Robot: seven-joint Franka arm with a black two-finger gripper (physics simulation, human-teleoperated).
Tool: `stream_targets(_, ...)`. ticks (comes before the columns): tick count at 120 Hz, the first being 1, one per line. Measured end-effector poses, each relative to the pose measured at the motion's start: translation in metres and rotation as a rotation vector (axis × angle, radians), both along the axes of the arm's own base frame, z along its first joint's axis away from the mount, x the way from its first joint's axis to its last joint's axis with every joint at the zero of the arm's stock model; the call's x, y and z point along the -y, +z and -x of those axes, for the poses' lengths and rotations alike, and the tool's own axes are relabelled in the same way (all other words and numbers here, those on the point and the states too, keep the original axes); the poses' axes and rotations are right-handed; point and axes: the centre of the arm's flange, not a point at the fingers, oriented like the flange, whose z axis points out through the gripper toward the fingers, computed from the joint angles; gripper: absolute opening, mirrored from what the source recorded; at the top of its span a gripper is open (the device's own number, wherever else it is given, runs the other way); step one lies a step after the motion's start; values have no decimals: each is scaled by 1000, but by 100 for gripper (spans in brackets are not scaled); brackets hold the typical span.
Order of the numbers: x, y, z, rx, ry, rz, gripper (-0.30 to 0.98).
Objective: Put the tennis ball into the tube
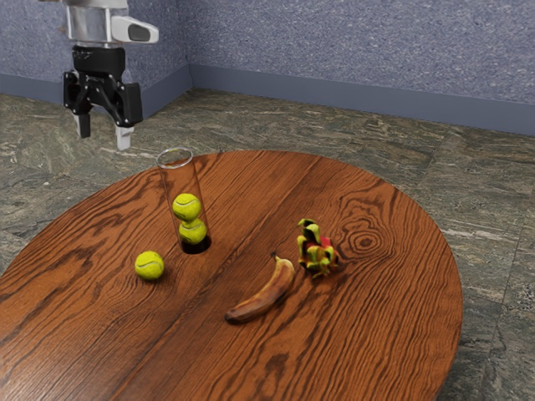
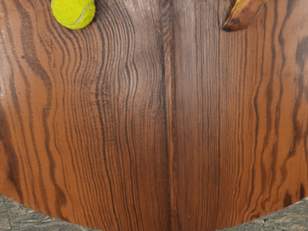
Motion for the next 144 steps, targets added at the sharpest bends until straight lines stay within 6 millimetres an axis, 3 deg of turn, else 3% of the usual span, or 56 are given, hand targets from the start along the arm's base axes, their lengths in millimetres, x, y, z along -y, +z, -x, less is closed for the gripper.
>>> stream_targets(8,-1,6,-4,87,-10,-11,69)
stream_targets(14,-2,2,8,130,-16,-20,69)
stream_targets(22,-5,-18,31,169,-21,-30,69)
stream_targets(28,-7,-48,43,179,-26,-34,69)
stream_targets(41,-29,-134,51,163,0,-19,69)
stream_targets(55,-30,-216,41,158,7,9,69)
stream_targets(71,-36,-279,11,207,25,21,69)
stream_targets(87,-61,-303,-10,314,91,5,69)
stream_targets(109,-94,-342,-23,376,162,-24,69)
stream_targets(128,-101,-369,-31,402,174,-36,69)
stream_targets(144,-108,-379,-39,422,186,-46,69)
